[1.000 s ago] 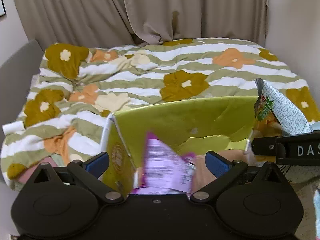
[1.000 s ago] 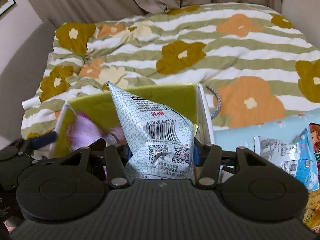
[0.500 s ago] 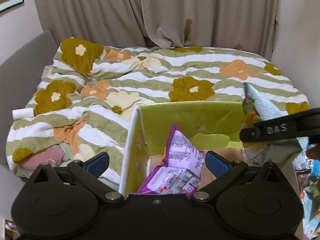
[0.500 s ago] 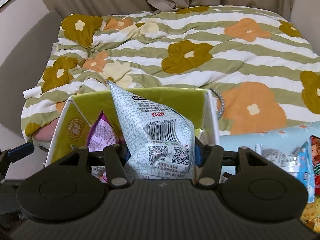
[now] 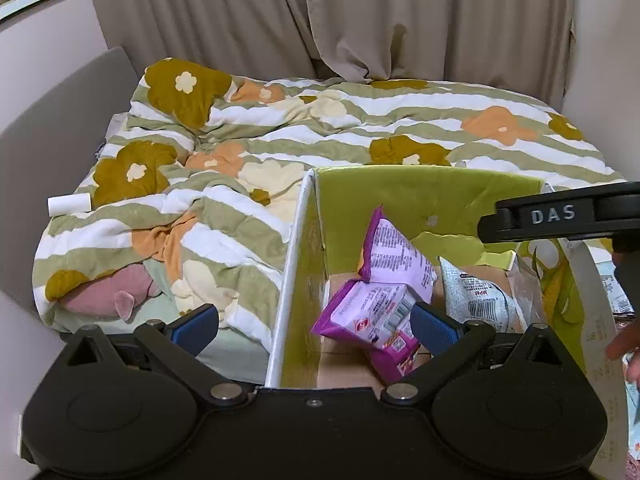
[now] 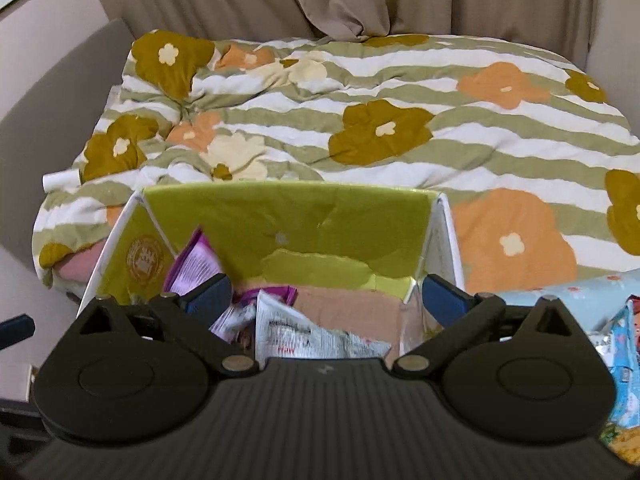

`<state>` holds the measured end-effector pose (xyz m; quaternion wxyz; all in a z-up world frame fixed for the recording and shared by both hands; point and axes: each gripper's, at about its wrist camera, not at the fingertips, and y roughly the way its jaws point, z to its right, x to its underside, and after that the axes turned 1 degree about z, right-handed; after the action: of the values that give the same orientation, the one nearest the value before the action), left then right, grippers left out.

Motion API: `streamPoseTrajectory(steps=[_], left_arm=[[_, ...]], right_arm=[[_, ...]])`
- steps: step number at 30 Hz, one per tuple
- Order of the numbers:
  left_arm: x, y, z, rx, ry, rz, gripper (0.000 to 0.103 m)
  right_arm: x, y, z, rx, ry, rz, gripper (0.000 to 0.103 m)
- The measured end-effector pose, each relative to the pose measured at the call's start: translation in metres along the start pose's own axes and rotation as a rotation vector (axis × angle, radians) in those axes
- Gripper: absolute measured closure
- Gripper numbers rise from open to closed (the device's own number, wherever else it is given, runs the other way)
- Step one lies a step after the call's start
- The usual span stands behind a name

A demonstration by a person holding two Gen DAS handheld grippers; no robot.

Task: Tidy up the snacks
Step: 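Carry both bags over the box and open both tools to drop them, then grasp the pink marshmallow bag with the left tool while the right tool grasps the yellow chips bag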

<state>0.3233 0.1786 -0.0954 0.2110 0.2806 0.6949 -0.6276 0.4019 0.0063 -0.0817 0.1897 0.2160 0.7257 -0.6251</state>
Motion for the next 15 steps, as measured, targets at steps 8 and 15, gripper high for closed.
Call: streamPoseTrajectory(steps=[8, 15], left_arm=[[-0.004, -0.037, -0.005, 0.016, -0.005, 0.071, 0.0], [-0.002, -0.085, 0.007, 0.057, 0.061, 0.151, 0.0]], right_arm=[[0.003, -0.047, -0.008, -0.017, -0.021, 0.046, 0.0], [0.016, -0.115, -0.004, 0.002, -0.035, 0.113, 0.0]])
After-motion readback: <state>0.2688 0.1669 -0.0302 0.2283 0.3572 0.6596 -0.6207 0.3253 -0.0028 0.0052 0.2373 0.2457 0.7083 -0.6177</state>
